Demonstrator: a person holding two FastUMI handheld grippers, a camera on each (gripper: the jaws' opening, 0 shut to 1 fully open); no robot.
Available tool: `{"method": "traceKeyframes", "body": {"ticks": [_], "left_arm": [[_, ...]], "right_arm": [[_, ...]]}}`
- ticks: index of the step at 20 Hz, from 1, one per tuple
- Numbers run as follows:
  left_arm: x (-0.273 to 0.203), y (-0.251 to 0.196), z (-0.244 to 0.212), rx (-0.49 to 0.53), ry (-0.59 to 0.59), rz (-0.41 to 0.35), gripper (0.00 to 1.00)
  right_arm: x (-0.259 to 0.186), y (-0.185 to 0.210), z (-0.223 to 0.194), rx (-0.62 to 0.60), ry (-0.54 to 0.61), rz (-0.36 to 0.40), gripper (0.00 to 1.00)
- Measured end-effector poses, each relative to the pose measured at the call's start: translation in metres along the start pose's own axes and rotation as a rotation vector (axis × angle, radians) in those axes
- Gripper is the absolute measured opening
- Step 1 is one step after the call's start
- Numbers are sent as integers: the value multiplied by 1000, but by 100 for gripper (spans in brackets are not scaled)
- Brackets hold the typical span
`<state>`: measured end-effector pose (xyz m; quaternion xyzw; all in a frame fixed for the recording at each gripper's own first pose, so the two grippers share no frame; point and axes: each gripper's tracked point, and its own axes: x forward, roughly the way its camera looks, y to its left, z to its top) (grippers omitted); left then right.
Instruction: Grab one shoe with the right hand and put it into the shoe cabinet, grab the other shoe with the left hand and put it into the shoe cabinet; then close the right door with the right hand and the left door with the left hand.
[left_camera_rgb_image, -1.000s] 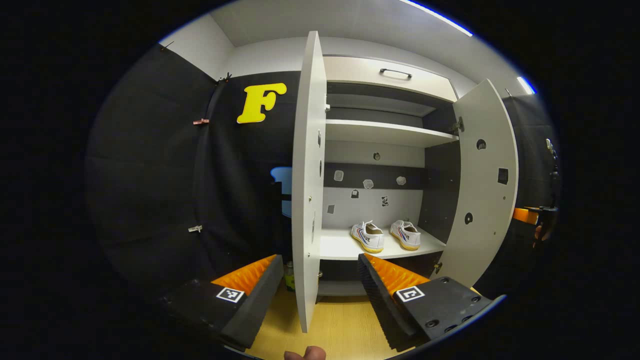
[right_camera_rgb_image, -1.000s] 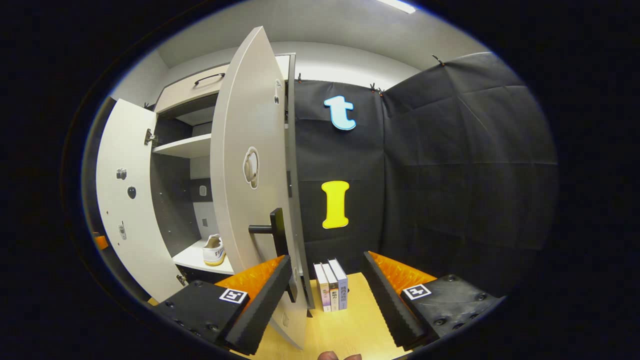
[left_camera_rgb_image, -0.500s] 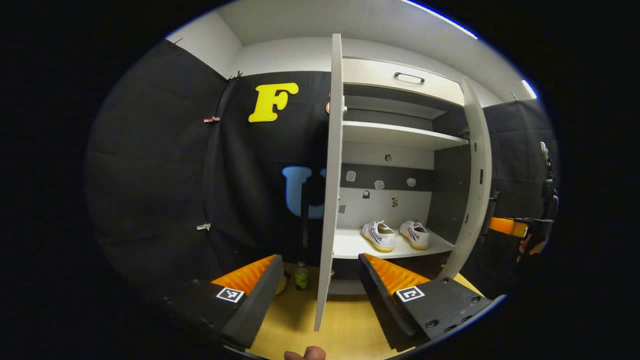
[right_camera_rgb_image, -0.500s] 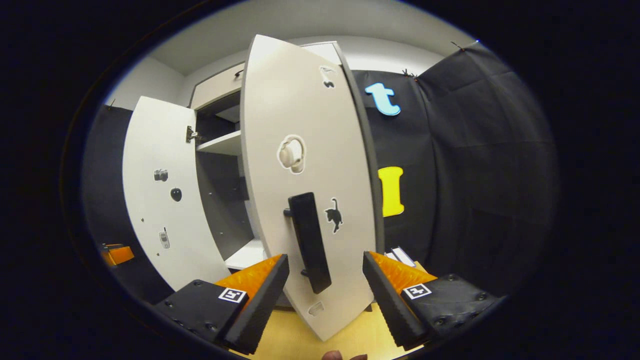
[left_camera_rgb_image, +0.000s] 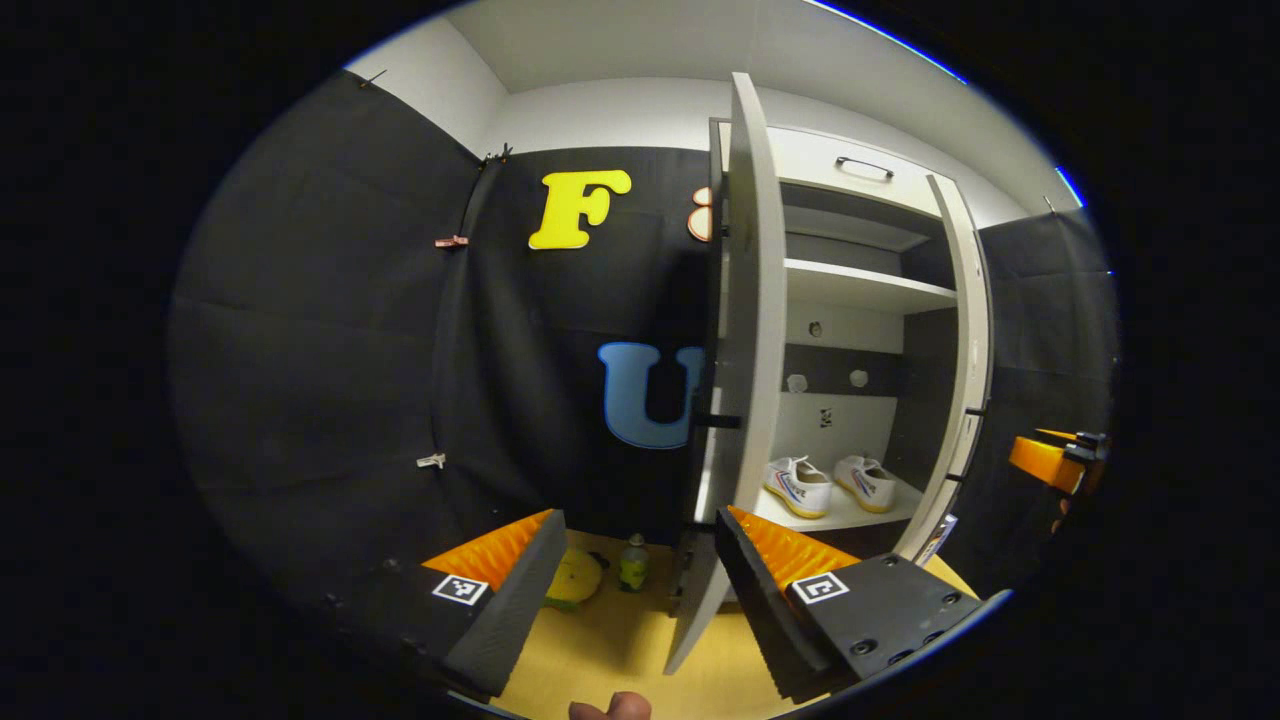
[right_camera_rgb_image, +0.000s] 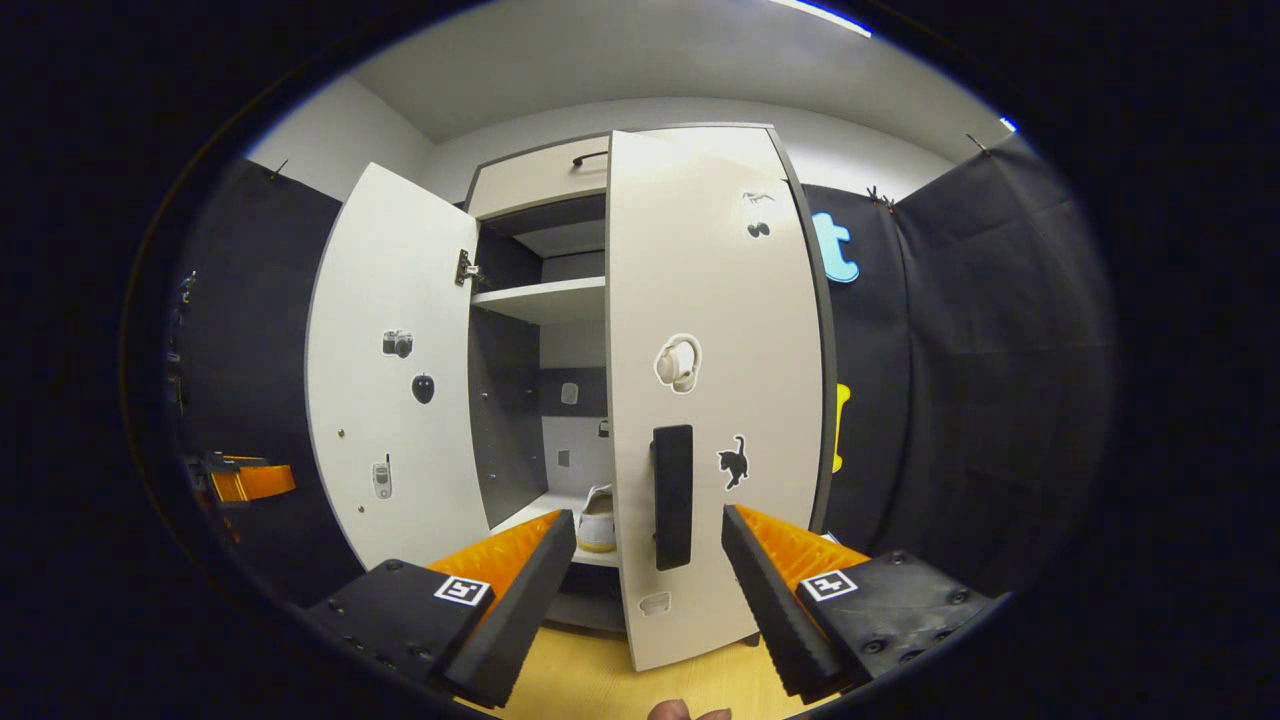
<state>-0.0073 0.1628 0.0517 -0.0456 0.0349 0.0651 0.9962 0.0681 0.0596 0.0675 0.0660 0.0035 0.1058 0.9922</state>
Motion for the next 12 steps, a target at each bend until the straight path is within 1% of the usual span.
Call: {"method": "traceKeyframes", "body": {"ticks": [2, 6, 9, 11, 12], "left_arm": [[13, 14, 6, 10, -13, 22, 94], [42, 26, 11, 23, -23, 39, 94], [61, 25, 7, 32, -5, 18, 94], [71, 15, -4, 22, 12, -21, 94], [72, 15, -7, 17, 17, -14, 94]], "right_arm": [[-3, -4, 2, 1, -3, -12, 96], [-6, -14, 8, 15, -13, -44, 96], [-8, -25, 10, 19, -21, -71, 96], [-8, -32, 10, 16, -25, -85, 96], [-9, -34, 11, 15, -26, -91, 97]]}}
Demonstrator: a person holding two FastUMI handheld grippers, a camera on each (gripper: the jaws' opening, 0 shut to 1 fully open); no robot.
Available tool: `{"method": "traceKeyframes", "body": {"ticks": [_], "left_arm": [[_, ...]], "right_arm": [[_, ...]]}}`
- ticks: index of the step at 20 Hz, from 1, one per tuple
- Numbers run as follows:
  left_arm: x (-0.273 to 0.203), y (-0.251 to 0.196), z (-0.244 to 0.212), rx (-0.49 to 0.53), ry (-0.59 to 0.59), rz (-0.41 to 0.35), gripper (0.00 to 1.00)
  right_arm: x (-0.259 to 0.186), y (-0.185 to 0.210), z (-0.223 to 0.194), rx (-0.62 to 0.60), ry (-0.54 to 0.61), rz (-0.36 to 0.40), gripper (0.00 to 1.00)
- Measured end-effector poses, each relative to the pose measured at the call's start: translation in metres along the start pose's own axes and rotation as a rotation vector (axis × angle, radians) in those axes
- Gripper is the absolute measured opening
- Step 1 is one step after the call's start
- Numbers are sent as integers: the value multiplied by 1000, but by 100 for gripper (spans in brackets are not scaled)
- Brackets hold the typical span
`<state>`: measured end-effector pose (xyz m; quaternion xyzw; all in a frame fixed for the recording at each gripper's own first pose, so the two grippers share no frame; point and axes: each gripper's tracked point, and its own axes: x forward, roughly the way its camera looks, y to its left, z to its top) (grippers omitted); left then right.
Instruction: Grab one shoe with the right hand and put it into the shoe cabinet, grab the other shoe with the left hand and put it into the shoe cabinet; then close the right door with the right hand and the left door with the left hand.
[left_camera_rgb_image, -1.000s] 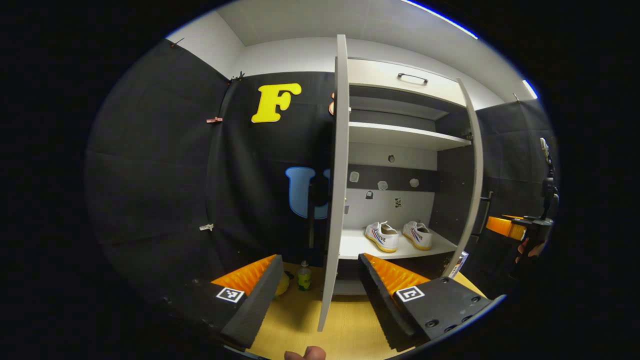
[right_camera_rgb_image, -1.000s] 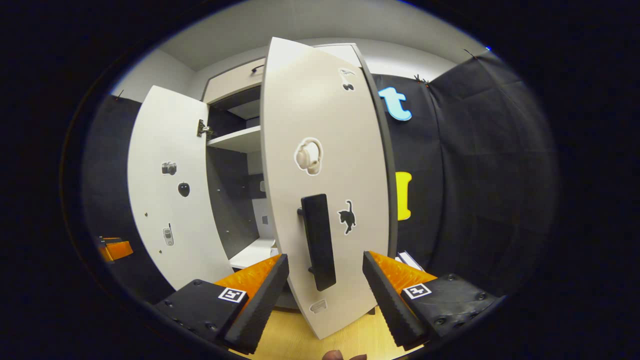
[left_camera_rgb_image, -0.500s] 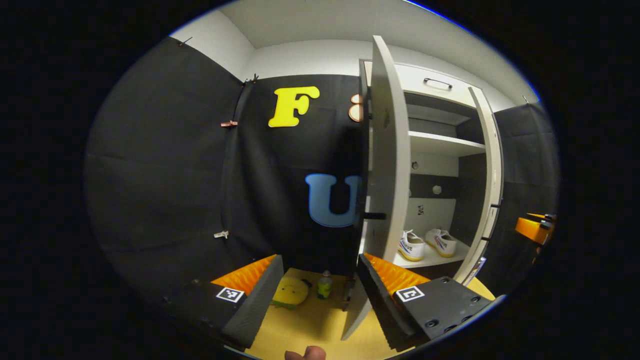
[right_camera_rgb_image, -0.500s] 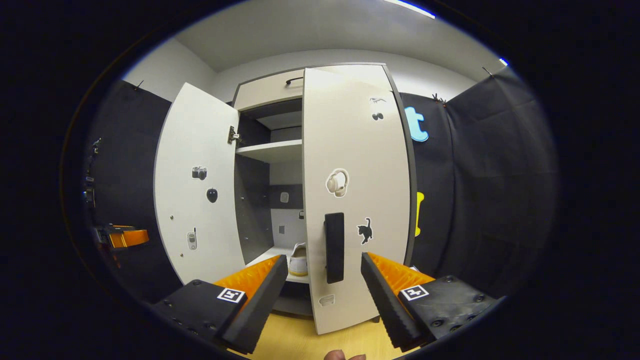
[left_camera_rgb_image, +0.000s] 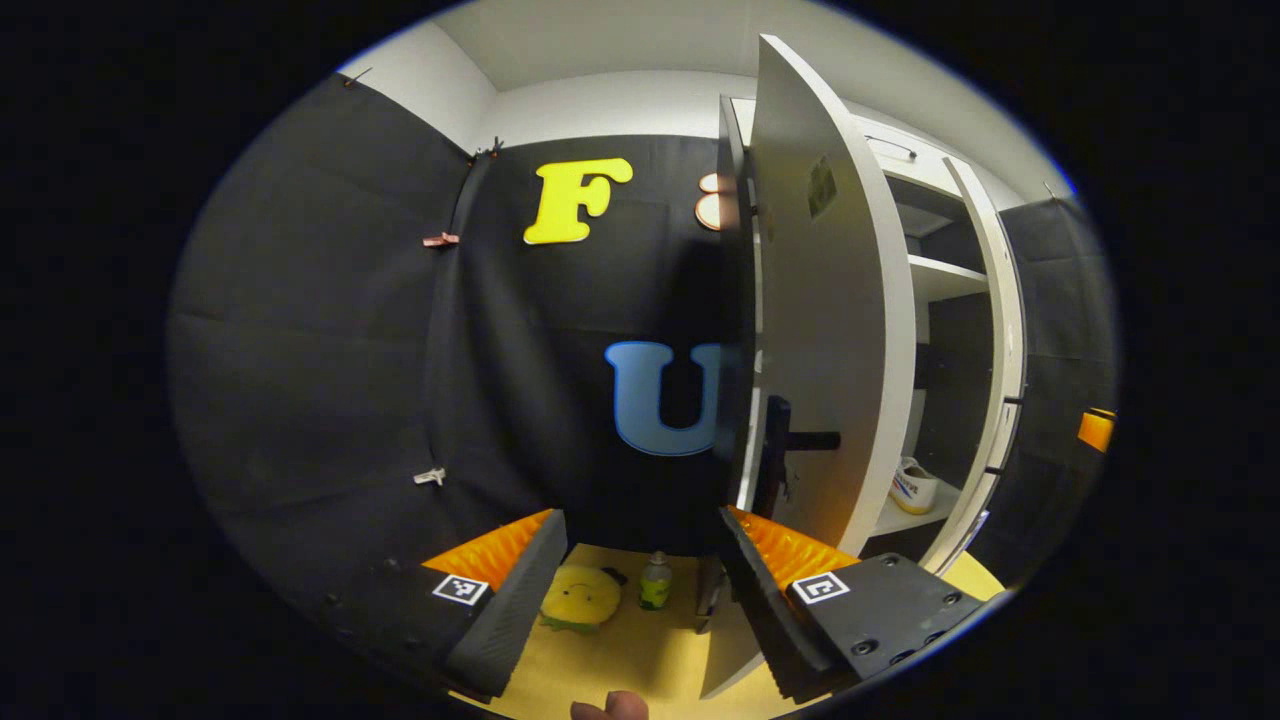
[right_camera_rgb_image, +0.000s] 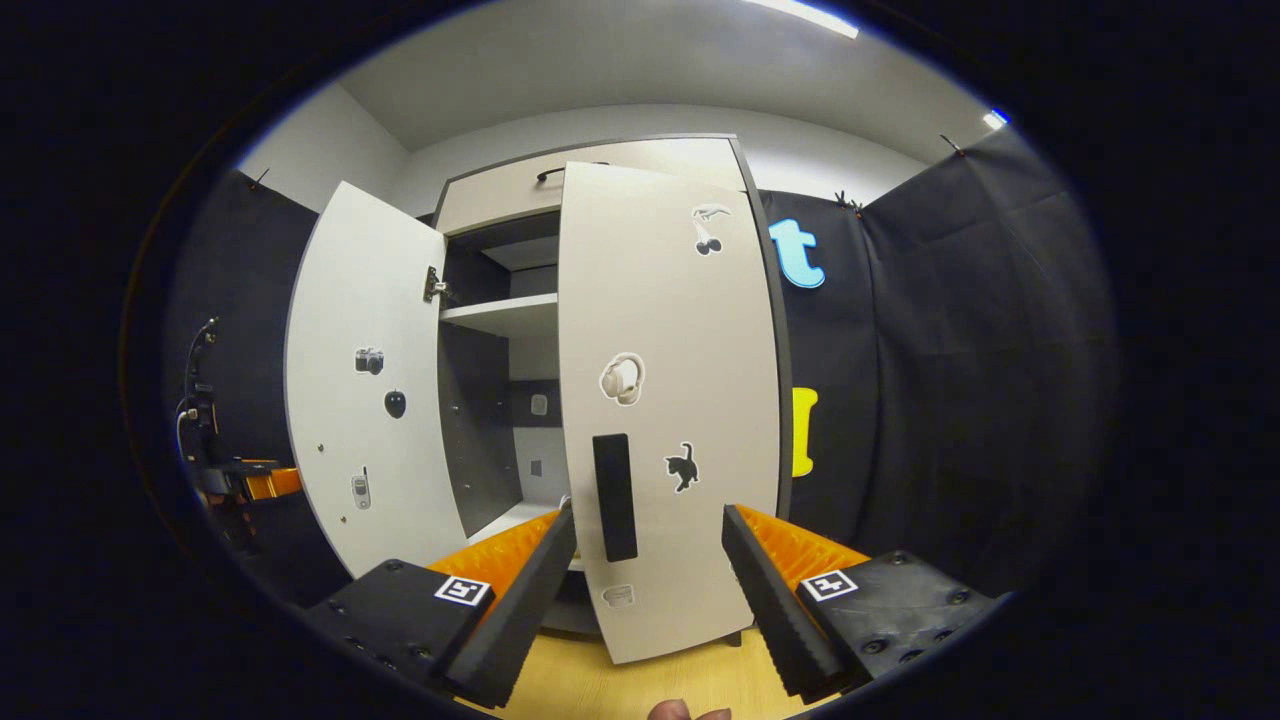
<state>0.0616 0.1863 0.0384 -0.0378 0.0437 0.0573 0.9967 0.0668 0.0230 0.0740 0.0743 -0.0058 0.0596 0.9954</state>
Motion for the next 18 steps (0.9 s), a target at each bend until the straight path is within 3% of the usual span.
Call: {"method": "traceKeyframes", "body": {"ticks": [10, 14, 18], "left_arm": [[-10, -25, 2, -25, -7, 22, 94], [-14, -61, 0, -26, -8, -23, 94], [-11, -117, -3, -22, -8, -121, 94]], "right_arm": [[-9, -26, 7, 6, -9, -19, 96], [-8, -39, 10, 11, -9, -22, 96], [-8, -44, 5, 17, 4, -13, 98]]}}
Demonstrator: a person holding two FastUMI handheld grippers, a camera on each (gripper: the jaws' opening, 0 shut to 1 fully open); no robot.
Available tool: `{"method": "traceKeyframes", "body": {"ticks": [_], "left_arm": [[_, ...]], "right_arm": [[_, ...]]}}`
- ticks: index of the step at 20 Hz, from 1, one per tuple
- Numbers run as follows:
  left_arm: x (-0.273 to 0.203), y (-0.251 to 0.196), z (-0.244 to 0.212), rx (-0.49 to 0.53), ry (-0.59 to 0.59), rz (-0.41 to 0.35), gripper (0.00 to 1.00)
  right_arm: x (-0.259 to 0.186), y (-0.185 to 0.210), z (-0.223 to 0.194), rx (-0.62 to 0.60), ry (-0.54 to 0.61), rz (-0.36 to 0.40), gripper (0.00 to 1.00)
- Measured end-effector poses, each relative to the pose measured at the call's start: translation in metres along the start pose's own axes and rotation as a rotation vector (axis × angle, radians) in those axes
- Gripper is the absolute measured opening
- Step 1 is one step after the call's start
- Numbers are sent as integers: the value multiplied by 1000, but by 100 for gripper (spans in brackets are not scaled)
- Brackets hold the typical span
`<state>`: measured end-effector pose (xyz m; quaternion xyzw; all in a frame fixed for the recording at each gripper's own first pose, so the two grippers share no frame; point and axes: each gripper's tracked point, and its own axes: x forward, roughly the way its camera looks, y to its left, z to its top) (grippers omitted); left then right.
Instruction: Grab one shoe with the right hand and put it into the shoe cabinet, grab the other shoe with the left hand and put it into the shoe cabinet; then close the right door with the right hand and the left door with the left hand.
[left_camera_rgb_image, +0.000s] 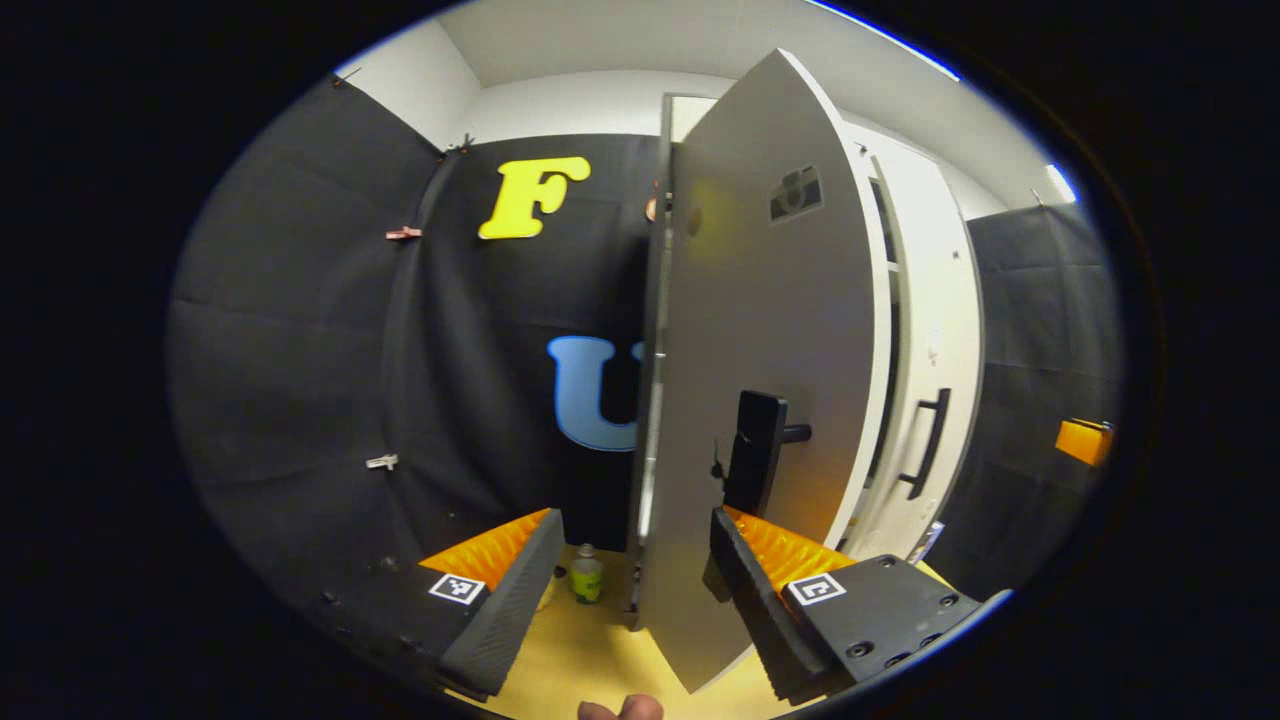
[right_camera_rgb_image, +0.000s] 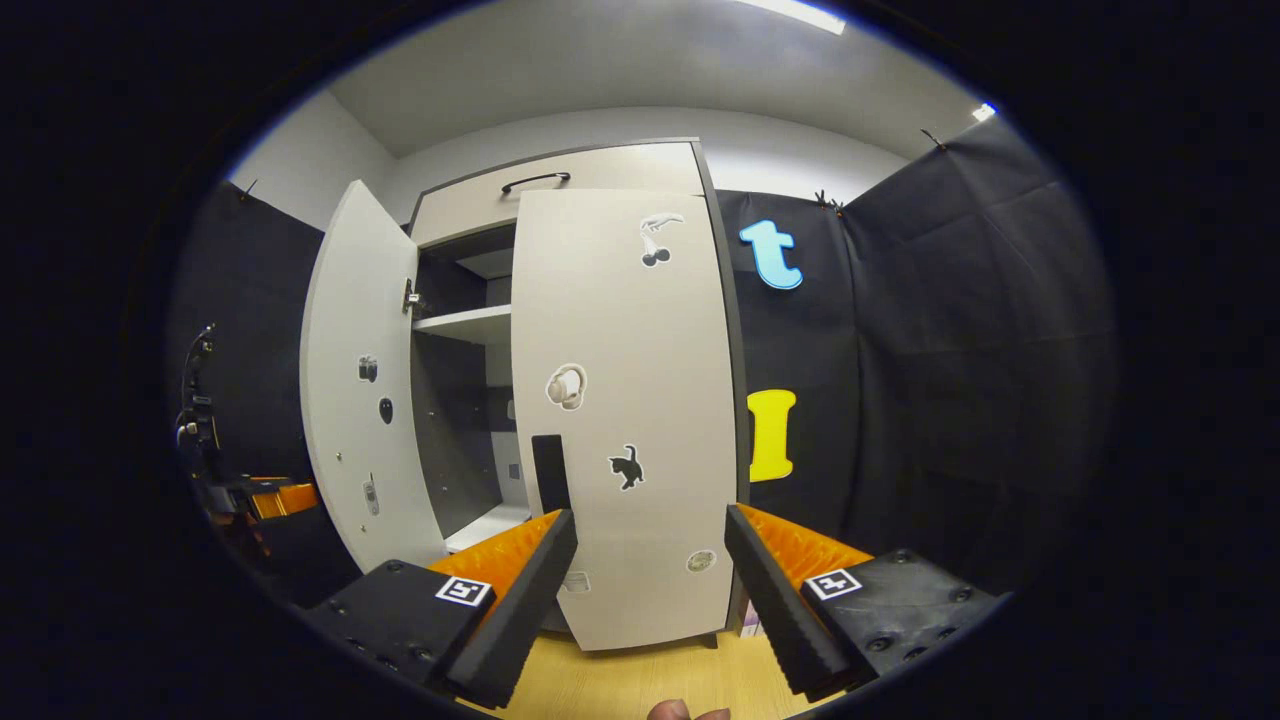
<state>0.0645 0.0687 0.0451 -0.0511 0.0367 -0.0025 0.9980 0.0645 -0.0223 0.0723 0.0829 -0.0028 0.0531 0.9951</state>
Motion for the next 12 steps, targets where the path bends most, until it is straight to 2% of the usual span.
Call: {"method": "traceKeyframes", "body": {"ticks": [1, 5, 12], "left_arm": [[3, -14, 0, 0, -6, -20, 91], [4, -55, -5, 7, 3, -72, 95], [-12, -66, -6, 24, 1, -89, 94]], "right_arm": [[0, -1, -1, 2, 4, 2, 98], [0, -5, -5, 5, 20, 0, 98], [-8, 1, -13, 23, 35, 17, 98]]}}
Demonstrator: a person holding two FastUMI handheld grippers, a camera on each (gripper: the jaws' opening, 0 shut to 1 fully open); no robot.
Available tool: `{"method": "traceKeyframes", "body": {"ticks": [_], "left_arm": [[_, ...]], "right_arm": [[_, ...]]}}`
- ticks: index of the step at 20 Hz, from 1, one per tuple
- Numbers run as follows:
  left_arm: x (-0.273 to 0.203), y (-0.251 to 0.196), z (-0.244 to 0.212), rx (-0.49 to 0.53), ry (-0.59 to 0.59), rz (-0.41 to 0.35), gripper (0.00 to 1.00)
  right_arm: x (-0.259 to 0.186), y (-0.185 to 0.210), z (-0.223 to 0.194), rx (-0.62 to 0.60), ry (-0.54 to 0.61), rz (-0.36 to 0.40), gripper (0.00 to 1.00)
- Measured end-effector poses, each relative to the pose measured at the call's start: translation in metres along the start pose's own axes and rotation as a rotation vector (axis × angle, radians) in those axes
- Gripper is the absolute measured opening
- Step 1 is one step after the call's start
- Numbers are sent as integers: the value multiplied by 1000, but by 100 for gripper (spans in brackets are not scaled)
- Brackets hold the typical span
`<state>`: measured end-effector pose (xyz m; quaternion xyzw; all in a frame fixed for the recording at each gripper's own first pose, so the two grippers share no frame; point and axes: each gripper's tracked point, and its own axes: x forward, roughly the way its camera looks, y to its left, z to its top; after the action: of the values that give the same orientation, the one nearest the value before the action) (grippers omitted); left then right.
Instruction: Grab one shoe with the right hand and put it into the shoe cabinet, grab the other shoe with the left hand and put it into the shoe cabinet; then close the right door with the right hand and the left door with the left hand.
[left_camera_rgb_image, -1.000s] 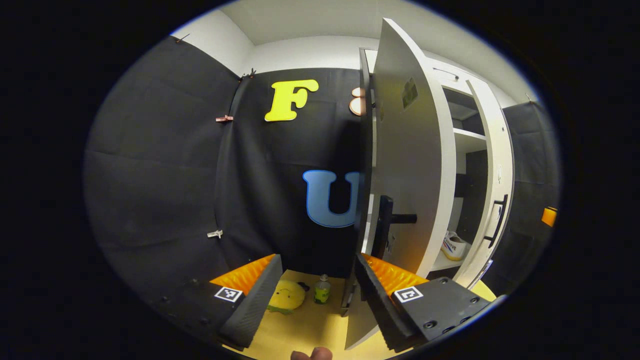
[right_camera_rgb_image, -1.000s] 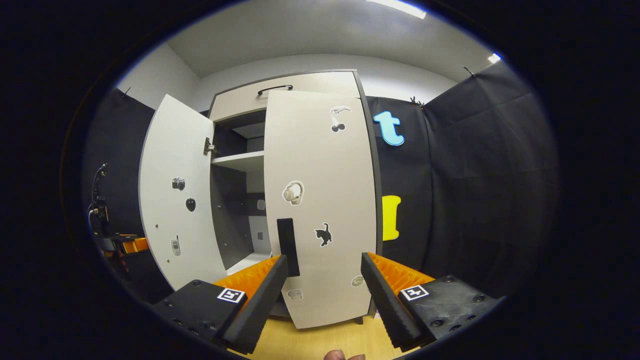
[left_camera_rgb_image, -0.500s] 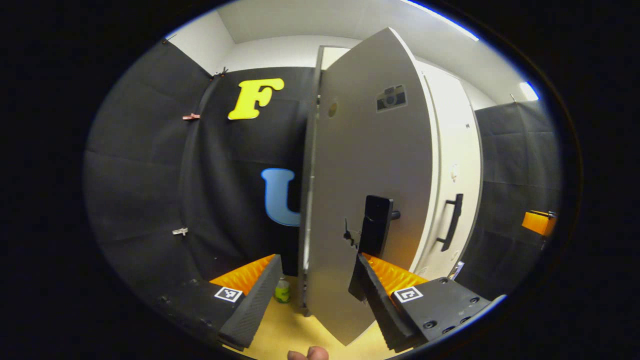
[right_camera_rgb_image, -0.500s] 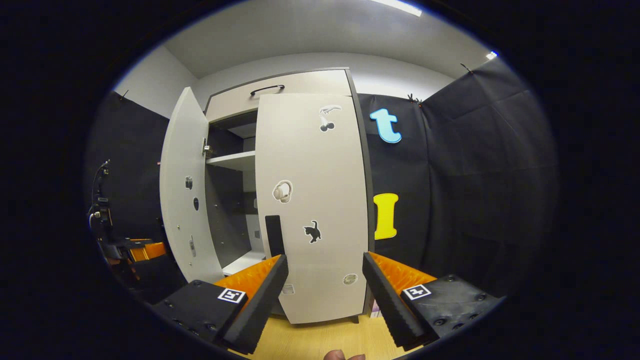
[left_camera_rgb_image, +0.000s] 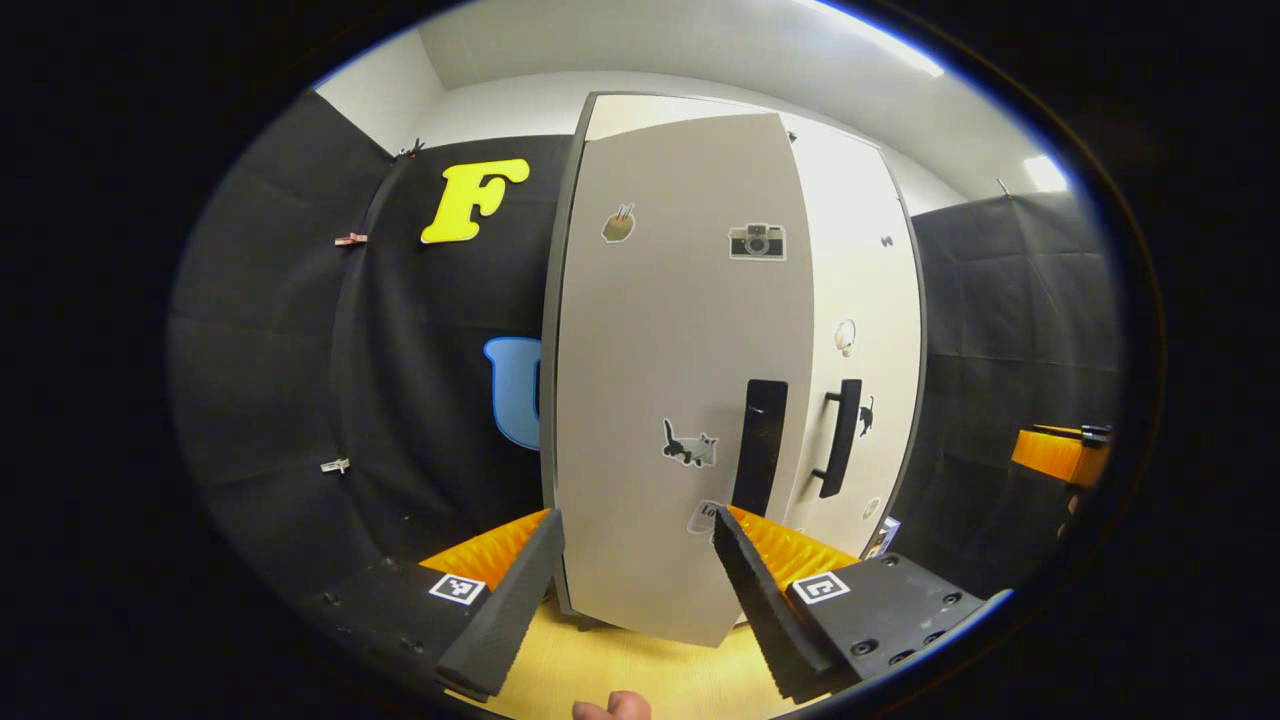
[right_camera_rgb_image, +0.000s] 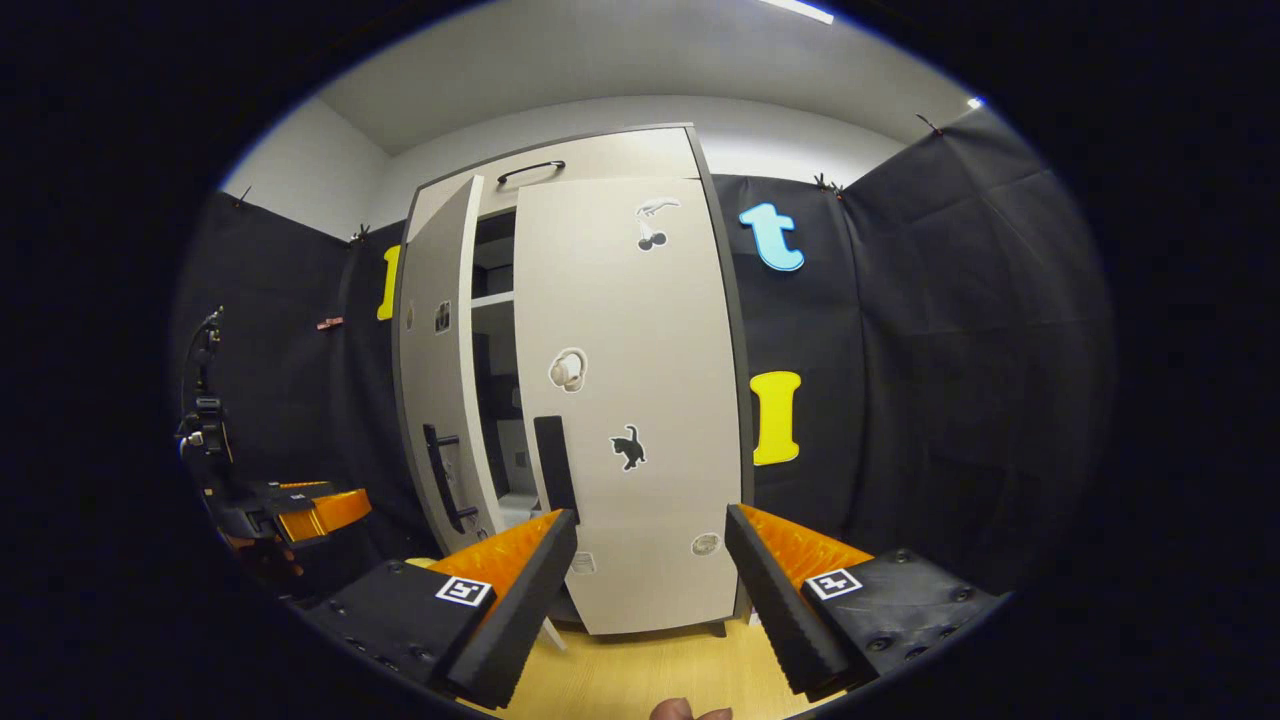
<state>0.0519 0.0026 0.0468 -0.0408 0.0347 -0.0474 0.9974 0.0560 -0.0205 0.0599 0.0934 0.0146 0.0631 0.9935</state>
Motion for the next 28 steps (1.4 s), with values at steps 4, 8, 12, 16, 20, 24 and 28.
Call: {"method": "traceKeyframes", "body": {"ticks": [4, 8, 12, 16, 20, 24, 28], "left_arm": [[-9, 2, 4, -4, -5, -11, 95], [-20, 2, 4, 3, -9, -14, 95], [-29, 2, 6, 30, -18, -13, 95], [-39, 2, 8, 73, -36, 9, 95], [-44, -2, 9, 91, -48, 3, 95], [-51, -3, 7, 82, -45, 1, 95], [-54, -3, 7, 85, -44, 1, 95]], "right_arm": [[-4, 7, 1, -4, -11, 8, 98], [-8, 12, 2, -26, -18, 1, 98], [-12, 17, 0, -66, -23, -15, 98], [-15, 19, -3, -87, -19, -34, 98], [-17, 18, -4, -90, -21, -46, 98], [-22, 12, -4, -113, -23, -70, 98], [-24, 10, -7, -141, -21, -78, 98]]}}
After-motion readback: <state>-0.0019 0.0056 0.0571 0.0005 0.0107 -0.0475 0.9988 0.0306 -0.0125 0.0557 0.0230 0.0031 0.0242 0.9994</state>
